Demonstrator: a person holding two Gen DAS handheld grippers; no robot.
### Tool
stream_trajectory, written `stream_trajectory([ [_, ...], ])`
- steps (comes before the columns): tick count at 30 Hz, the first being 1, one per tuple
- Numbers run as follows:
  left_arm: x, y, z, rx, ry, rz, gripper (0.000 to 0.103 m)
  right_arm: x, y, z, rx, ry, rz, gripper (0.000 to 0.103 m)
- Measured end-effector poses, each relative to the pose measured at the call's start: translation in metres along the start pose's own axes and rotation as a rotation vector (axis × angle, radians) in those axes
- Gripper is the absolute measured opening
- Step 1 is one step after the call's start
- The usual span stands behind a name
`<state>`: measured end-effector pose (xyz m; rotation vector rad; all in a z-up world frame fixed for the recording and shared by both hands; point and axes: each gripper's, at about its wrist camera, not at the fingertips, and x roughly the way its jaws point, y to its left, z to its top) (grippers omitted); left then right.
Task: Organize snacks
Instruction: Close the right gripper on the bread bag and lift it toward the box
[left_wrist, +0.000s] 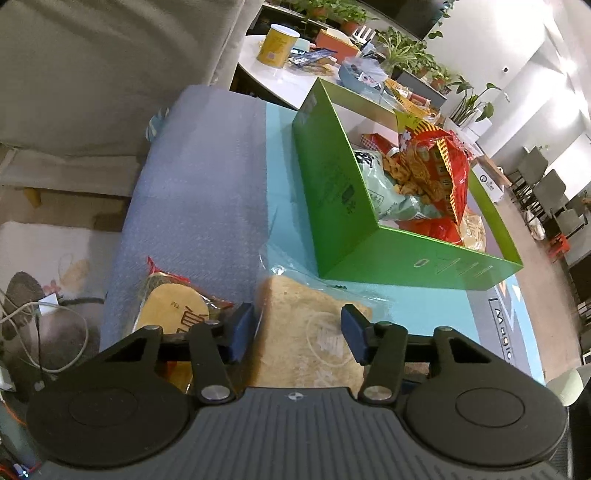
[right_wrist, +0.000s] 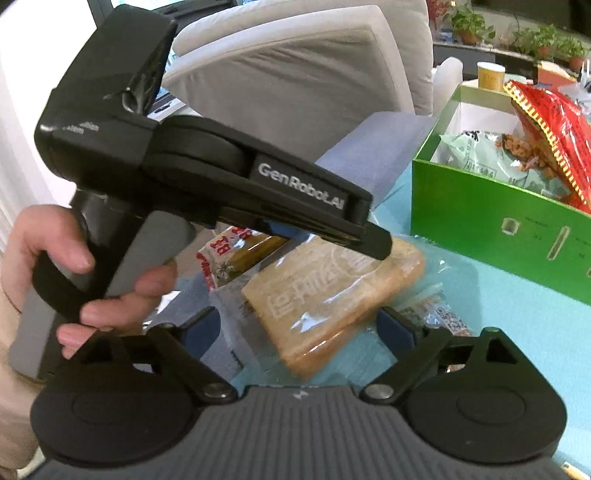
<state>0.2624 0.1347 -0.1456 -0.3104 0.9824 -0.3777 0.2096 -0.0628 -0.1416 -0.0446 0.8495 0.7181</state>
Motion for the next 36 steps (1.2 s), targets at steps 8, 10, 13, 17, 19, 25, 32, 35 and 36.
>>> stream_trajectory([
  [8,-0.003,0.002,-0.002,-0.034,-0.009,0.005,0.044,-0.004,0.002,-0.009,-0.018,-0.036,-0.031,0.07],
  [10,-0.004,0.002,-0.002,-0.039,-0.006,0.0,0.043,-0.01,0.0,-0.011,-0.008,-0.043,-0.032,0.067],
  [13,-0.006,-0.001,-0.004,-0.036,-0.012,0.004,0.043,-0.011,-0.002,-0.011,-0.008,-0.046,-0.031,0.066],
  [17,-0.011,-0.008,-0.005,-0.019,-0.029,0.005,0.043,-0.012,-0.001,-0.01,-0.007,-0.053,-0.038,0.065],
  [19,-0.015,-0.012,-0.004,-0.012,-0.034,0.001,0.043,-0.017,0.0,-0.01,-0.007,-0.064,-0.039,0.065],
  [25,-0.026,-0.025,0.0,0.011,-0.064,-0.009,0.043,-0.034,0.007,-0.016,-0.013,-0.095,-0.045,0.065],
  [32,-0.036,-0.043,0.01,0.038,-0.092,-0.029,0.042,-0.054,0.006,-0.016,-0.013,-0.141,-0.056,0.065],
  [35,-0.04,-0.055,0.014,0.062,-0.107,-0.034,0.042,-0.066,0.004,-0.016,-0.011,-0.163,-0.062,0.065],
  [36,-0.041,-0.058,0.015,0.068,-0.112,-0.035,0.042,-0.07,0.003,-0.015,-0.008,-0.173,-0.062,0.065],
])
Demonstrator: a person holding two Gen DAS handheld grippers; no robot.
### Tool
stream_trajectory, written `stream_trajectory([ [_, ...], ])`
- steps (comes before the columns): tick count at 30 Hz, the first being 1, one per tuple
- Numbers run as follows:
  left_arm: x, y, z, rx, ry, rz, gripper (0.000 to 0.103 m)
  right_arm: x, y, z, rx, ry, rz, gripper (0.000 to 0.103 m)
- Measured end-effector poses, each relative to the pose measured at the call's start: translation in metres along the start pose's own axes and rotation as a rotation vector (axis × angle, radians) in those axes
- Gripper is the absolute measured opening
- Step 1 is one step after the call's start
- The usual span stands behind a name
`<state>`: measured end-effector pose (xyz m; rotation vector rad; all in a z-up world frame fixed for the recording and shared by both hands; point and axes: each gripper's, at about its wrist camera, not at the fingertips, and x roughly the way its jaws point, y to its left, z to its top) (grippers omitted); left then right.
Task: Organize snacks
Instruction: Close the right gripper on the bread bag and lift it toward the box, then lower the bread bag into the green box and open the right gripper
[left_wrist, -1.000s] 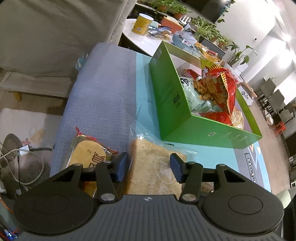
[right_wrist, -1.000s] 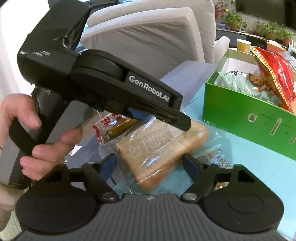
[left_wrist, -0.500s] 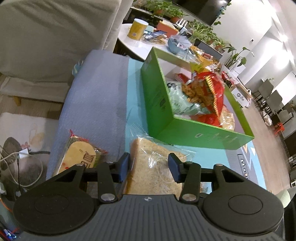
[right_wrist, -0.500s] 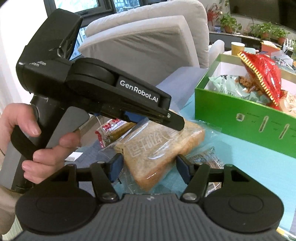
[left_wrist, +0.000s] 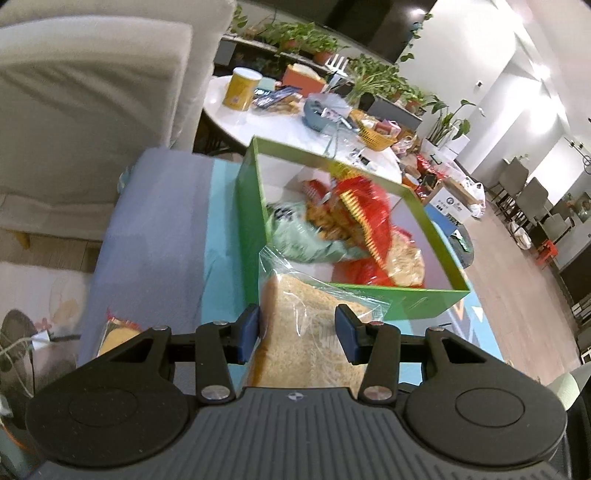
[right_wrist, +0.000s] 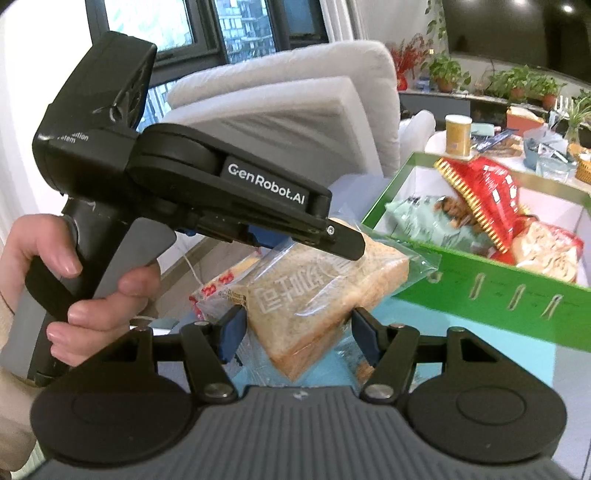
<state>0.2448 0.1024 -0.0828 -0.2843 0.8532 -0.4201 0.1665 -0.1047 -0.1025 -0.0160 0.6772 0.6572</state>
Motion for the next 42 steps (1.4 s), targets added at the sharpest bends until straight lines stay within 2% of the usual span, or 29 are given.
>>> stream_trajectory([
  [8,-0.003,-0.028,0.016,0.047,-0.031,-0.015,0.042,-0.02,-0.006,0.005,-0.02,-0.06,-0.023,0.065],
  [16,0.002,-0.07,0.036,0.13,-0.061,-0.041,0.041,-0.044,-0.028,0.014,-0.006,-0.122,-0.054,0.065],
  [27,0.036,-0.122,0.061,0.199,-0.064,-0.092,0.041,-0.063,-0.071,0.023,0.008,-0.185,-0.132,0.065],
  [42,0.094,-0.145,0.08,0.195,-0.028,-0.107,0.041,-0.052,-0.124,0.028,0.039,-0.152,-0.156,0.065],
])
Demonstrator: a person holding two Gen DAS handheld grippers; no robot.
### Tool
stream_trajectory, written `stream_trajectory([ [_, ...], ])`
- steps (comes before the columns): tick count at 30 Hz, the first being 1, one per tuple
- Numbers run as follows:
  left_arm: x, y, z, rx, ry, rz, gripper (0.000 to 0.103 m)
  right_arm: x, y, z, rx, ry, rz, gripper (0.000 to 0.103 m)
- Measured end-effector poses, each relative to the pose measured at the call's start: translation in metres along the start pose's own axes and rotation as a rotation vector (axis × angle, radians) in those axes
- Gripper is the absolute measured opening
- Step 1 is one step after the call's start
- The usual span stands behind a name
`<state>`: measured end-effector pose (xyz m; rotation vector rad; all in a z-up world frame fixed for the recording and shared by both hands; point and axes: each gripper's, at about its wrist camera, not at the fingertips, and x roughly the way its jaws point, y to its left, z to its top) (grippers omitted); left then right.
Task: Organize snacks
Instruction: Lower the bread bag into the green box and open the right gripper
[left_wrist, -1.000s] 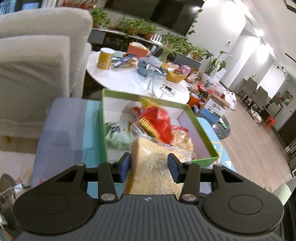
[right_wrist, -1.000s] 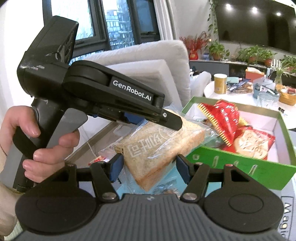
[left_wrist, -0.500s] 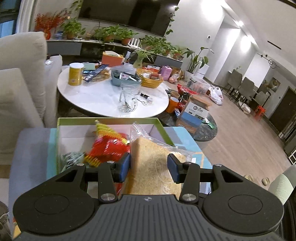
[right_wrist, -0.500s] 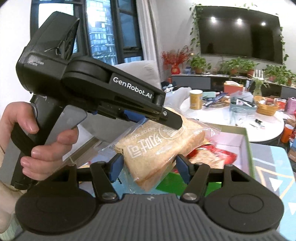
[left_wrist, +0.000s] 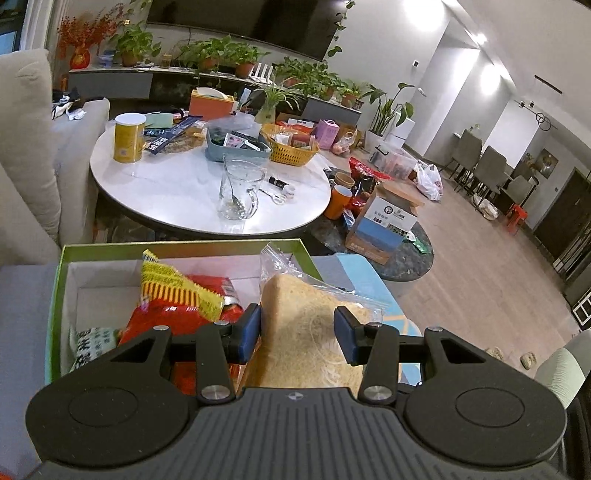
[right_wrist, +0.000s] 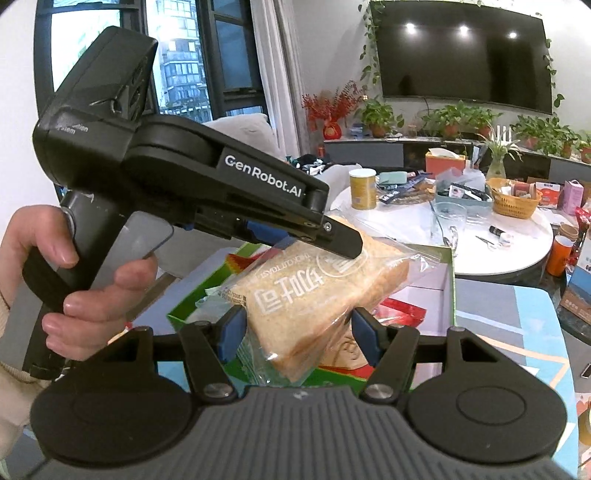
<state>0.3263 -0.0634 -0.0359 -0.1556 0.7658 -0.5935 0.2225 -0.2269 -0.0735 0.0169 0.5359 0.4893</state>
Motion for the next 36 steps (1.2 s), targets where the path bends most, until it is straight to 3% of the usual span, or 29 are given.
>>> stream_trajectory([
  [10,0.022,0.011,0.014,-0.041,0.01,0.003,0.036,0.014,-0.024,0.005,0.029,0.01,-0.04,0.065],
  [14,0.029,0.016,0.014,-0.064,0.01,-0.002,0.034,0.024,-0.042,0.013,0.064,-0.01,-0.018,0.065],
  [17,0.028,0.018,0.014,-0.064,0.01,0.038,0.035,0.03,-0.041,0.018,0.02,-0.01,-0.022,0.065],
  [19,0.023,0.02,0.014,-0.055,0.008,0.042,0.04,0.035,-0.043,0.017,0.016,-0.002,-0.074,0.066],
  [25,0.0,0.017,0.003,-0.007,-0.011,0.077,0.051,0.019,-0.057,0.005,0.124,0.001,-0.071,0.071],
  [29,-0.018,0.02,-0.007,-0.014,-0.024,0.085,0.054,-0.001,-0.054,0.001,0.152,-0.011,-0.12,0.071],
  [36,-0.038,0.024,-0.026,-0.037,-0.023,0.08,0.055,-0.021,-0.039,-0.002,0.151,0.003,-0.114,0.071],
])
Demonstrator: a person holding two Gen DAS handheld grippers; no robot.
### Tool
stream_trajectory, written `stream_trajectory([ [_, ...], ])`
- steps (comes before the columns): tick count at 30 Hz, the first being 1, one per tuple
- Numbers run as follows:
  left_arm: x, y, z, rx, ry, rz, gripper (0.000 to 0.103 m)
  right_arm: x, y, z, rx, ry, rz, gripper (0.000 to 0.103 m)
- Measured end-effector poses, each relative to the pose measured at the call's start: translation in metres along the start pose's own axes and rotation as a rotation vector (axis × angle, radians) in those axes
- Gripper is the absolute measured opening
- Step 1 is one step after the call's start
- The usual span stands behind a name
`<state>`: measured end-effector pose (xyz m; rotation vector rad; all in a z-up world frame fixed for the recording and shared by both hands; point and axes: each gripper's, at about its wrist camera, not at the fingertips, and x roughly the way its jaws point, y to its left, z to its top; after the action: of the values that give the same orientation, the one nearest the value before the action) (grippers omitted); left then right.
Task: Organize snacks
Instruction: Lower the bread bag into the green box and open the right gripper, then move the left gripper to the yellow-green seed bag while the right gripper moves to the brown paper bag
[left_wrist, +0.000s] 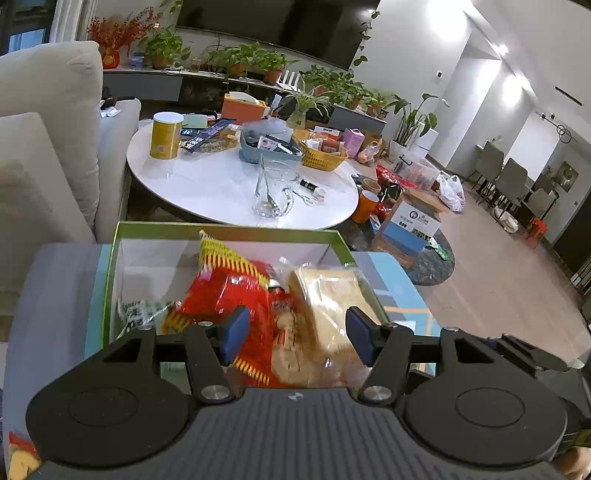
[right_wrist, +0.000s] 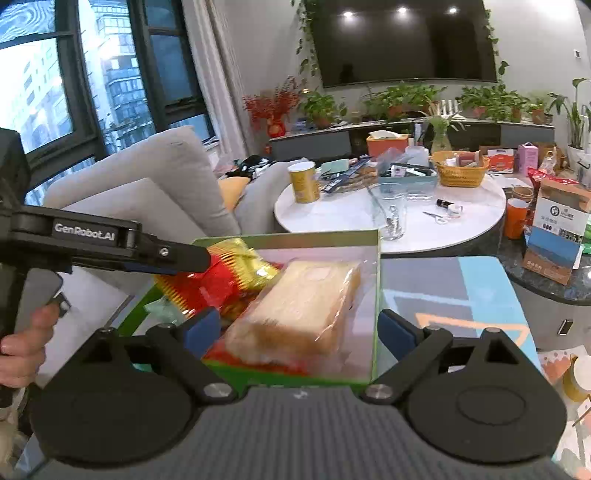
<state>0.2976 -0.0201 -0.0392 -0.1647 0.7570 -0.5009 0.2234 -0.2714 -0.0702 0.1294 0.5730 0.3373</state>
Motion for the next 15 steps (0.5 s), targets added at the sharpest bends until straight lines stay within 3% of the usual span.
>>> stream_trajectory([
  [15,-0.025,-0.016,-0.042,0.012,0.033,-0.007,0.055,-0.033,0.016,-0.024,0.001,0.026,0.02,0.071],
])
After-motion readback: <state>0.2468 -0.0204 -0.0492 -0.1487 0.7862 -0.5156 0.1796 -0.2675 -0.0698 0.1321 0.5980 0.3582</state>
